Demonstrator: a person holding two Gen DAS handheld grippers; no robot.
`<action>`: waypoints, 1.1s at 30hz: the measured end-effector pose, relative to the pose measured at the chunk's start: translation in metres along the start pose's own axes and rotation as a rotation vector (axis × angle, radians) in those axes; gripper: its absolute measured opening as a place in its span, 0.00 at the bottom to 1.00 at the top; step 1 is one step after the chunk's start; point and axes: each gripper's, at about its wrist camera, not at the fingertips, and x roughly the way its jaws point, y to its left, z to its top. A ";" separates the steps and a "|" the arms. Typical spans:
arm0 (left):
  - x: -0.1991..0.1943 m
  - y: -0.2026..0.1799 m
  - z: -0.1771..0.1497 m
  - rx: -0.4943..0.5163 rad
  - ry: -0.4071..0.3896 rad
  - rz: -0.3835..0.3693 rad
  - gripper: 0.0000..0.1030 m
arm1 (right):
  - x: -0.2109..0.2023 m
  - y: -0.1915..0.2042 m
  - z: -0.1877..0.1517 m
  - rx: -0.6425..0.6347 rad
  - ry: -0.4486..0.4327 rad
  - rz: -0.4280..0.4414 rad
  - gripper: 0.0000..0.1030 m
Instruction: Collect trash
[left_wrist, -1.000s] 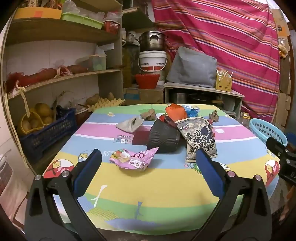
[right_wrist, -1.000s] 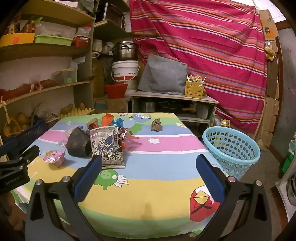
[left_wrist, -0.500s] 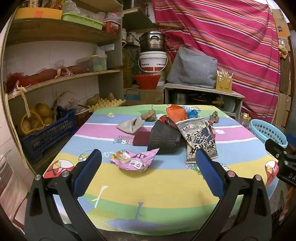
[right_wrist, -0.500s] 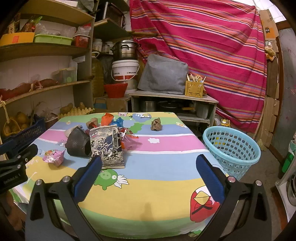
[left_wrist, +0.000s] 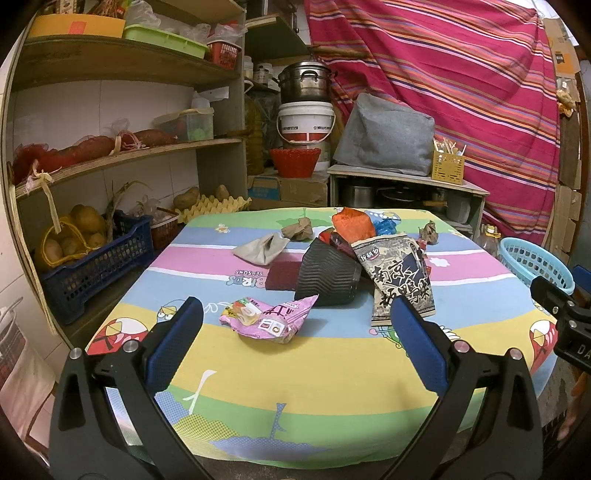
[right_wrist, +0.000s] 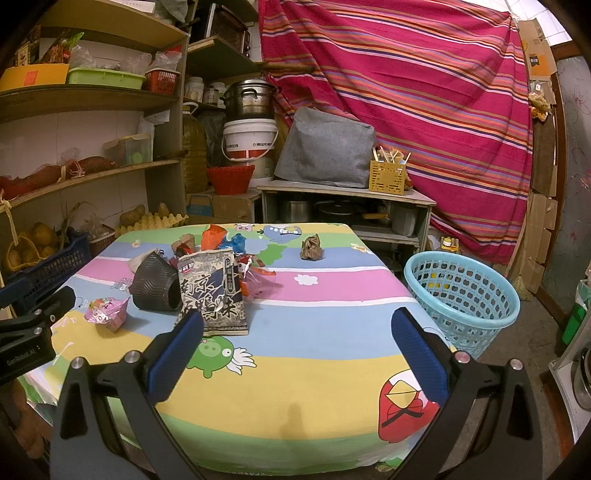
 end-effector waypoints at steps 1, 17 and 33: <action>0.001 0.000 0.001 0.000 -0.001 0.000 0.95 | 0.000 0.000 0.000 -0.001 -0.001 -0.001 0.96; -0.002 0.004 0.001 -0.001 -0.002 0.000 0.95 | 0.001 -0.001 0.000 0.004 0.004 0.003 0.96; -0.002 0.003 0.000 0.000 -0.002 0.001 0.95 | 0.001 -0.003 0.000 0.005 0.005 0.004 0.96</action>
